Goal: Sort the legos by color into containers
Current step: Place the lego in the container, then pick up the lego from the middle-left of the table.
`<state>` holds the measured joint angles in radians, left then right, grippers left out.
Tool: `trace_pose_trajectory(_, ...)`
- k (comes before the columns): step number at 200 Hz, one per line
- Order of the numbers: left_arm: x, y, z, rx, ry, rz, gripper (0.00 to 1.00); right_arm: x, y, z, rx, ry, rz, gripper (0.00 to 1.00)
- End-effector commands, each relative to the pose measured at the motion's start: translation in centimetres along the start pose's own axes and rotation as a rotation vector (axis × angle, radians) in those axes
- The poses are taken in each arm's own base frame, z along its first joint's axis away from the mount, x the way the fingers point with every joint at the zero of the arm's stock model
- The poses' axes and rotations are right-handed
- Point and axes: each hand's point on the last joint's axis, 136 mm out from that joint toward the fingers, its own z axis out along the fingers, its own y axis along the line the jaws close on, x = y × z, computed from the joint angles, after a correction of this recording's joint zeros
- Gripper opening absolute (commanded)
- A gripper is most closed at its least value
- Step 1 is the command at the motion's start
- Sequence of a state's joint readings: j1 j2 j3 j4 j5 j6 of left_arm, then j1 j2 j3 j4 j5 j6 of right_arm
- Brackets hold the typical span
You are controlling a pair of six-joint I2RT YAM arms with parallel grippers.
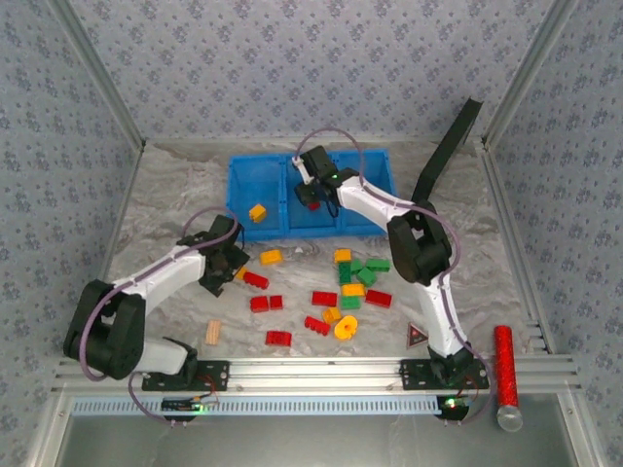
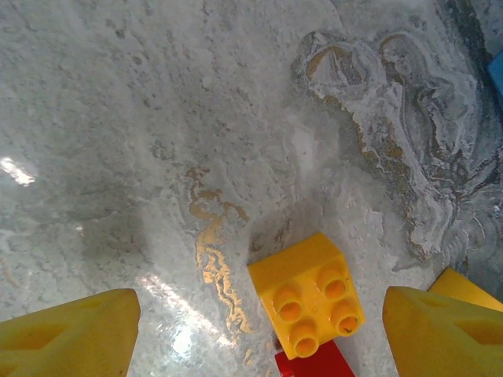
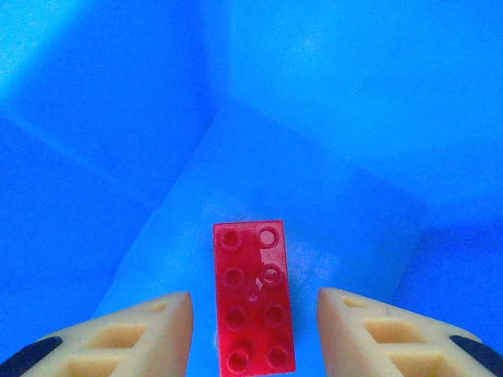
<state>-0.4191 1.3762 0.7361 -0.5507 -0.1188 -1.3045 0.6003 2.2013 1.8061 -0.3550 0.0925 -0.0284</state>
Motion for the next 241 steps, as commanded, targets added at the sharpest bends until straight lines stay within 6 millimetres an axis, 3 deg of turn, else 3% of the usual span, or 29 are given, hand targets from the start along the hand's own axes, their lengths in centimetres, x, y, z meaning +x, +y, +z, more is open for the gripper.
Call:
trace_pose_trajectory(1,0.1,-1.5,0.3,0.021,0.018,-0.023,0.81,-2.6,0.3,-3.3,-0.035,-0.087,-0.008,0.47)
trace_pose_trajectory(46,1.1,-2.4,1.9,0.019,0.079,-0.054,0.78,-2.7,-0.9,-5.6,-0.017,-0.114,-0.003,0.47)
trace_pose_trajectory(129,2.2,-2.3,3.1,-0.035,0.130,-0.058,0.68,-0.9,-3.0,-7.2,0.029,-0.099,0.002,0.47)
trace_pose_trajectory(191,2.9,-1.5,3.2,-0.056,0.146,-0.052,0.54,2.3,-5.1,-9.0,0.070,-0.078,0.046,0.48)
trace_pose_trajectory(241,3.0,-1.3,2.2,-0.032,0.147,-0.015,0.34,5.6,-5.8,-11.6,0.098,-0.042,0.102,0.48)
